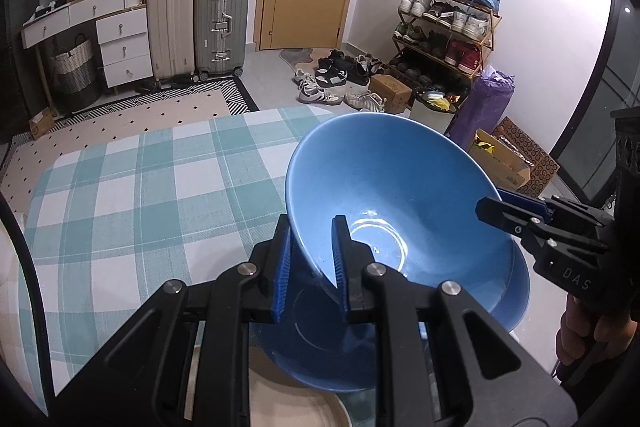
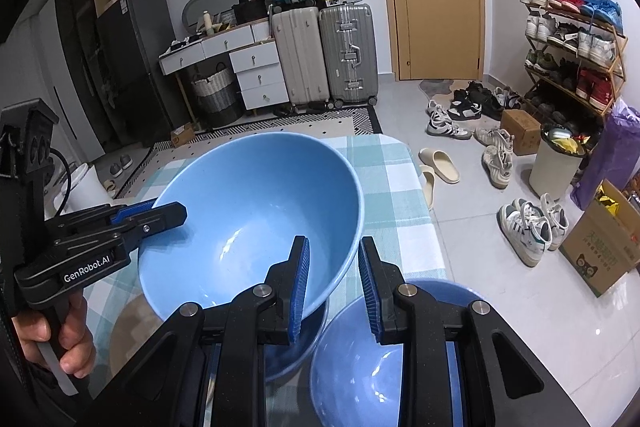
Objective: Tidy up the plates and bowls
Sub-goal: 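Lower the blue bowl into the other blue bowl with the right gripper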
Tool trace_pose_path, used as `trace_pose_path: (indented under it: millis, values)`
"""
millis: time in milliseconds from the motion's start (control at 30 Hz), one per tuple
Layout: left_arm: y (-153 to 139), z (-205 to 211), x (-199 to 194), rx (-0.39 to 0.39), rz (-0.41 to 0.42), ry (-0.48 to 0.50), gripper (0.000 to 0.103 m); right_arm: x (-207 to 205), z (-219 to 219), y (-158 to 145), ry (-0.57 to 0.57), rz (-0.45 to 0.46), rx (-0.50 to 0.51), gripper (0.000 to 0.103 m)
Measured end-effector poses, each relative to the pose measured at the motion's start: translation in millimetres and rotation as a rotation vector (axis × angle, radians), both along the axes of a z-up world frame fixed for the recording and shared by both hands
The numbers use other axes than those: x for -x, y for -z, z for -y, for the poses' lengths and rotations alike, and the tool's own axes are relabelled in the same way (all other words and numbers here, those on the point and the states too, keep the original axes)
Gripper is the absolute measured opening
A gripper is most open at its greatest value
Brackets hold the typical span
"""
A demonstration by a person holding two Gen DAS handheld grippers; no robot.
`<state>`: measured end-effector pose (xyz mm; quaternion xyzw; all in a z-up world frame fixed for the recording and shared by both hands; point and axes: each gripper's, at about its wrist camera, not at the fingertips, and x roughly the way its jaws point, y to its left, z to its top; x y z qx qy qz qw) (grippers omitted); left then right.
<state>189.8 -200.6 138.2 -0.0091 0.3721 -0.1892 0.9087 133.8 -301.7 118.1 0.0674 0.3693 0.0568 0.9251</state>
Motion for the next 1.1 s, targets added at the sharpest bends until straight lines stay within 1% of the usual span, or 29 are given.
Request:
trace_pose_path:
  millis: [167,533,867,1100]
  values:
    - [6.3,-9.0,6.2,-0.003,-0.001,-0.013,0.015,4.9,-10.1,4.5,-0.014,-0.008,0.005,0.027]
    - [20.8,-20.1,14.8,-0.025,-0.008,-0.037,0.015,7.0,-25.5,25.8,-0.04,-0.041,0.016,0.027]
    - [51.6,-25.6,14.8,-0.041,-0.039,-0.057,0.015,5.6,-38.2,49.6,-0.056,-0.075,0.051,0.027]
    - [68.3,-24.1,10.6,-0.072,-0.045,-0.061,0.015,2.9,-41.2,63.7,-0.051,-0.092,0.061,0.027]
